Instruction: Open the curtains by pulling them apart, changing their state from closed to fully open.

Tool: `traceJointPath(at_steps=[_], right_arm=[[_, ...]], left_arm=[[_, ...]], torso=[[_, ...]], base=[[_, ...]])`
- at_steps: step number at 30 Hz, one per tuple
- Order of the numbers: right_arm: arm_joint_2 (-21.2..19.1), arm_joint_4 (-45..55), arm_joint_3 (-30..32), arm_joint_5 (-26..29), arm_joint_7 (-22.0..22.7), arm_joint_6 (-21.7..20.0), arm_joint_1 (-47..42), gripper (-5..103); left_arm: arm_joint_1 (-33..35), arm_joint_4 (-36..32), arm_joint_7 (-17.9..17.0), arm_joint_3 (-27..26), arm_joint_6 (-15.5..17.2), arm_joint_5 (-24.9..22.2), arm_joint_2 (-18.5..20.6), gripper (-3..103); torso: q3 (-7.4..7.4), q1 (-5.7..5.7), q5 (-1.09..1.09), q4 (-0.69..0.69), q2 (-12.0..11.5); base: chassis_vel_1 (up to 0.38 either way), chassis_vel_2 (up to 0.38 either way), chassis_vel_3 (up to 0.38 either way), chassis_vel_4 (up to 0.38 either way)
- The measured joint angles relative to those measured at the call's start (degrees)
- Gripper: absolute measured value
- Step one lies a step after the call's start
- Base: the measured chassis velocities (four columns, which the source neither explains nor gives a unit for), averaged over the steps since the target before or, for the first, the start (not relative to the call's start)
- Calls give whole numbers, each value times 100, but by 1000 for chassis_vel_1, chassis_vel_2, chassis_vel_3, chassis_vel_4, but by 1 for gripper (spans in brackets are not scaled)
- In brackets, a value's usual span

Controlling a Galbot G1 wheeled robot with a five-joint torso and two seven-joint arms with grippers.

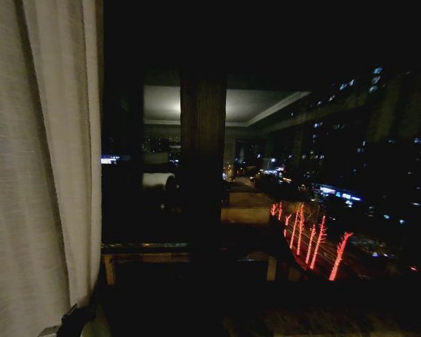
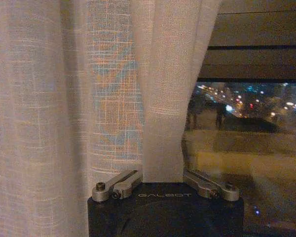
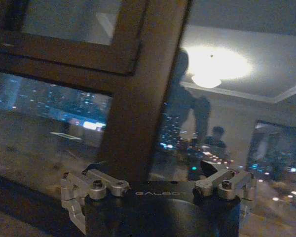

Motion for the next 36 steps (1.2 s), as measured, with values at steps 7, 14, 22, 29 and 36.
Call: traceJointPath(at_steps=[7, 14, 22, 29, 36], right_arm=[[0, -29, 269, 229, 3, -58, 83, 100], [0, 56, 381, 463, 172, -383, 18, 100], [0, 136, 215, 378, 340, -560, 25, 100], [-1, 228, 50, 196, 342, -556, -94, 100], [-2, 223, -124, 79, 372, -415, -139, 100]], left_arm=[[22, -35, 257, -117, 136, -110, 101, 2], [167, -90, 764, -345, 179, -110, 180, 2], [191, -137, 746, -329, 138, -115, 53, 2], [206, -155, 717, -284, 134, -82, -23, 2], [168, -188, 694, -201, 162, 42, -101, 2]], torso=[[0, 0, -1, 0, 0], [0, 0, 0, 1, 0], [0, -1, 0, 1, 0], [0, -1, 0, 0, 0], [0, -1, 0, 0, 0]], base=[[0, 0, 0, 0], [0, 0, 0, 0], [0, 0, 0, 0], [0, 0, 0, 0], [66, 58, -71, -57]])
